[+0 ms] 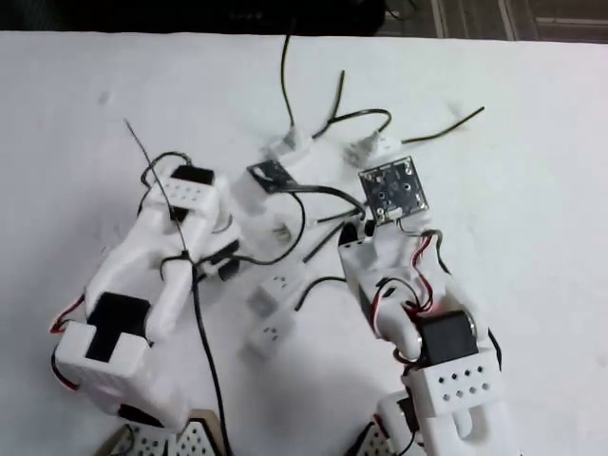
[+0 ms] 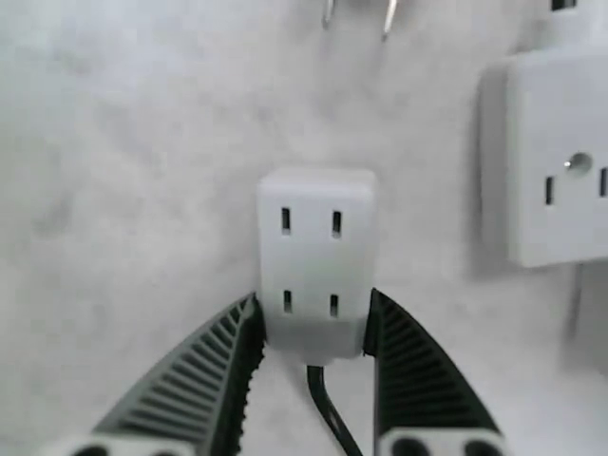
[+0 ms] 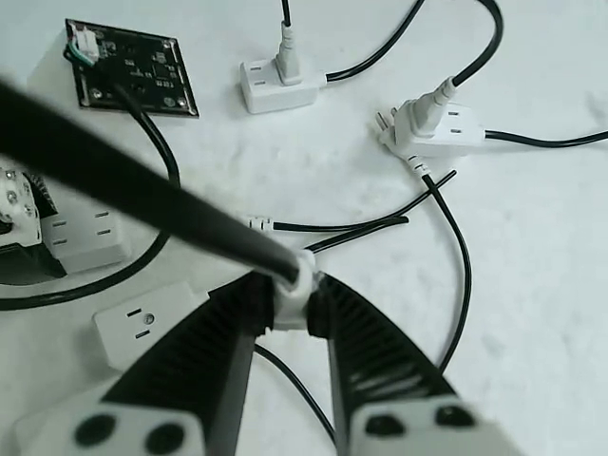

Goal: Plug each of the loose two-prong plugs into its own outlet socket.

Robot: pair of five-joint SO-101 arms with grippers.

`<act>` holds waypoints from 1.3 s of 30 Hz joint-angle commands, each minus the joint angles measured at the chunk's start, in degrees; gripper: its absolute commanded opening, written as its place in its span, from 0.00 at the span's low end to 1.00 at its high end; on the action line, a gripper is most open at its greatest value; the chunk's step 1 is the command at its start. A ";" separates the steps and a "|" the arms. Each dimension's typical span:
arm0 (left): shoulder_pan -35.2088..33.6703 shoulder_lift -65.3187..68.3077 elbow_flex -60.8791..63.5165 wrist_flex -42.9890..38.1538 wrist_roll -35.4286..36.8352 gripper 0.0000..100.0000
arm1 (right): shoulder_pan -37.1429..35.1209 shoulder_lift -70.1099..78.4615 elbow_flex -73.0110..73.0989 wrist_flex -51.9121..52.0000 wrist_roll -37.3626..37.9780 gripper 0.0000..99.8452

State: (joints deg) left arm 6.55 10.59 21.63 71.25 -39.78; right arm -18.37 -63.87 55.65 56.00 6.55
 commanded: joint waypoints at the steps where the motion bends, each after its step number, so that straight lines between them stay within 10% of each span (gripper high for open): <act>1: 1.63 -0.75 -0.35 -0.35 -1.23 0.02 | 0.40 0.04 -0.26 -0.75 -0.53 0.02; 12: 1.19 -19.03 8.53 0.09 2.29 0.30 | 0.40 0.04 -0.26 -0.75 -0.53 0.02; 23: -8.13 -36.00 9.32 0.62 2.81 0.27 | 0.40 0.04 -0.26 -0.75 -0.44 0.02; 33: -17.63 -59.12 22.07 0.18 3.16 0.02 | -4.18 0.04 0.62 0.57 -0.53 0.02; 39: -27.38 -69.32 32.44 -4.31 15.03 0.02 | -10.95 0.04 2.29 0.48 -2.29 0.02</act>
State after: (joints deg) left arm -15.25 -52.00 48.79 70.55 -31.60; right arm -26.64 -63.87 58.37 56.70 6.20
